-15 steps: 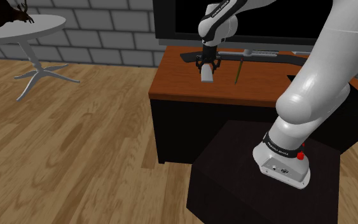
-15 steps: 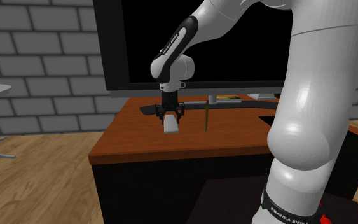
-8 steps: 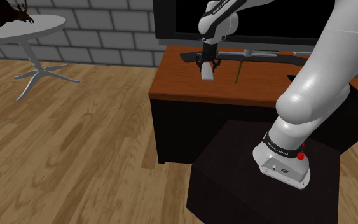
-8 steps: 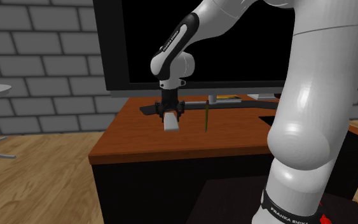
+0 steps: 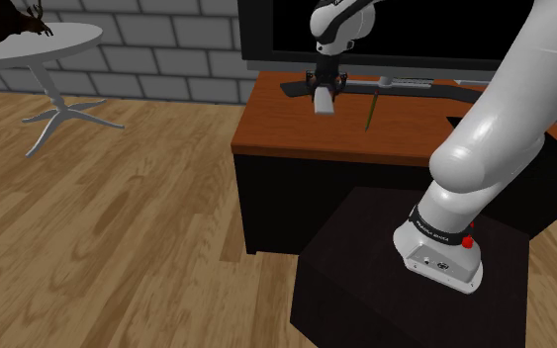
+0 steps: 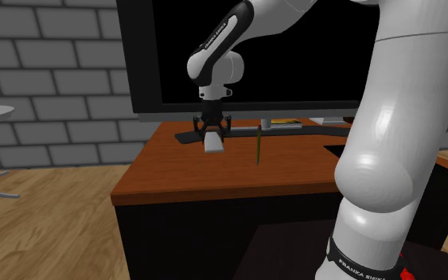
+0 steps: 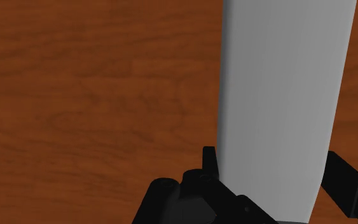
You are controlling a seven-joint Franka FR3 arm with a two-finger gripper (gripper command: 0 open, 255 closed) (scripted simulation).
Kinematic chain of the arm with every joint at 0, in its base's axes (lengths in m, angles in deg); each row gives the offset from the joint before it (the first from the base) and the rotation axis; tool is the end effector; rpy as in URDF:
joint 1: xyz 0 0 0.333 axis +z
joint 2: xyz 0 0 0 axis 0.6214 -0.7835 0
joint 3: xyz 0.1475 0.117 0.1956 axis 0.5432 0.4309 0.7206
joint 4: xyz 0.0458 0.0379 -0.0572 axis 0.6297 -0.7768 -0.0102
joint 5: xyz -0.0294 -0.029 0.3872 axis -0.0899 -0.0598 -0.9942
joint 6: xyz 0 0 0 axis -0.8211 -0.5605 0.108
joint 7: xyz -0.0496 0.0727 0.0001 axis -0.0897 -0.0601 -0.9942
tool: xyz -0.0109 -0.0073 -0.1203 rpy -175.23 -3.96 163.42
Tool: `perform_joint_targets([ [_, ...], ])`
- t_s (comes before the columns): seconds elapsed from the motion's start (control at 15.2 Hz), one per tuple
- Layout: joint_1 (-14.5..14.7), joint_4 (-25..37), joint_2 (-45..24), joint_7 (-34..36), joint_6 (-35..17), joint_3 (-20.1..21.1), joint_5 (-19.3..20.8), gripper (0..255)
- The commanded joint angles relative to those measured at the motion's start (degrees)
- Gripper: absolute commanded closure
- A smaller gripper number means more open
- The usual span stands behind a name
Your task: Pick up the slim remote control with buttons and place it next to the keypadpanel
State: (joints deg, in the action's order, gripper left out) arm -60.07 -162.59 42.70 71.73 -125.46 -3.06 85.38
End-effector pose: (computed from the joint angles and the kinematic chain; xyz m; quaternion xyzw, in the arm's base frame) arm 0.4856 -0.2150 0.3234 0.8819 -0.4714 -0.0053 0.0018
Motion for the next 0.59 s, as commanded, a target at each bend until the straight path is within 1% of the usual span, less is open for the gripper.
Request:
perform_joint_targets([
  [0.0,-0.03,0.66,0.86,-0.03,1.52,-0.03,0.04,255],
  [0.46,-0.01,3.69,3.05,0.03,6.74,-0.01,0.12,255],
  [0.53,-0.55,2.05,4.45,-1.00,6.50,-0.57,0.24,255],
])
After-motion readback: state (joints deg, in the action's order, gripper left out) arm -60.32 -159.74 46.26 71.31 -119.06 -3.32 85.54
